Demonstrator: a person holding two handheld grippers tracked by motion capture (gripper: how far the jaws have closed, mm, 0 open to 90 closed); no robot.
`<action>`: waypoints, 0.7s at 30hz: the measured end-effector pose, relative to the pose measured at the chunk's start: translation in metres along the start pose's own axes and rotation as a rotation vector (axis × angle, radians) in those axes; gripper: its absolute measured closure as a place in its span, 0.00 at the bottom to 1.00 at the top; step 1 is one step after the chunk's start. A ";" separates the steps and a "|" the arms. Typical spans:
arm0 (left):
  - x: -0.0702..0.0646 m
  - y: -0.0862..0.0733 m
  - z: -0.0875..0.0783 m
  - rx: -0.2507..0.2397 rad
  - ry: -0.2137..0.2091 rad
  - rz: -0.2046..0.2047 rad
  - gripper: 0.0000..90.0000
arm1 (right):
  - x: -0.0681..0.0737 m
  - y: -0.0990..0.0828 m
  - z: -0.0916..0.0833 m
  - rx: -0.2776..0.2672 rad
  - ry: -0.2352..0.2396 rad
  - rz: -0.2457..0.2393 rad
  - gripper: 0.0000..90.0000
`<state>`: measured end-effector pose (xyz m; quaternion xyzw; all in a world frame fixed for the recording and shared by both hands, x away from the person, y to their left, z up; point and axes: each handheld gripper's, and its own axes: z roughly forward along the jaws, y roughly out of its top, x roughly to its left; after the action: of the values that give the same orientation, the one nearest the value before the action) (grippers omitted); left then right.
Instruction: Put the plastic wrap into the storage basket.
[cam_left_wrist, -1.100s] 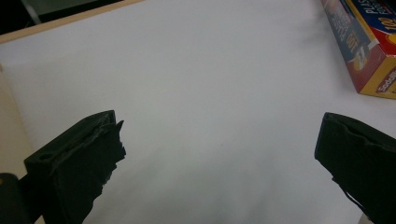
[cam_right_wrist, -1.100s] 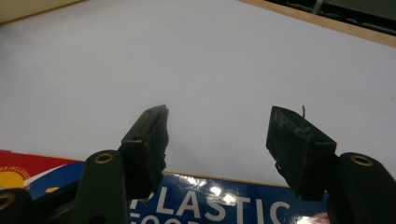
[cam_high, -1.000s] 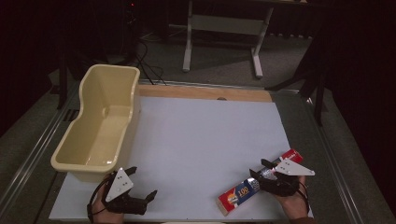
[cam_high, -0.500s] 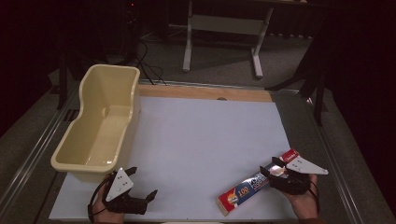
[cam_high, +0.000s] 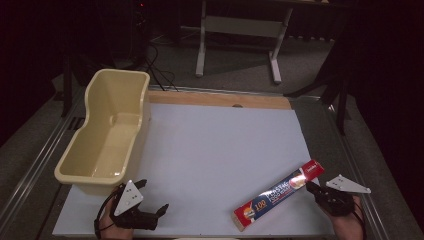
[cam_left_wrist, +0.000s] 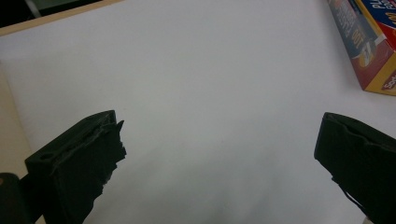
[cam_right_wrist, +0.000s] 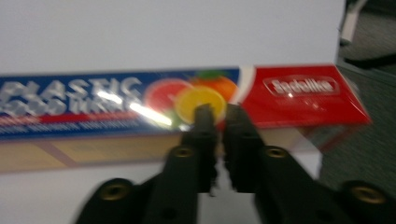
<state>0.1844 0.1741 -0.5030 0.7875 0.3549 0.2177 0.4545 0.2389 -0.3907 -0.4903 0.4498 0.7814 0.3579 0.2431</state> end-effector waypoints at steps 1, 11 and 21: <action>0.000 0.000 0.000 -0.001 0.002 -0.001 0.01 | -0.002 -0.002 0.001 0.012 -0.004 0.000 0.99; -0.001 0.000 0.001 -0.001 0.008 -0.005 0.01 | -0.010 -0.014 0.020 0.164 -0.059 0.016 1.00; -0.001 0.000 0.000 -0.004 0.013 -0.005 0.01 | -0.016 -0.011 0.036 0.234 -0.085 0.045 1.00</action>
<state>0.1840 0.1734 -0.5033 0.7842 0.3594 0.2224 0.4544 0.2659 -0.3958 -0.5205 0.5073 0.7964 0.2503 0.2137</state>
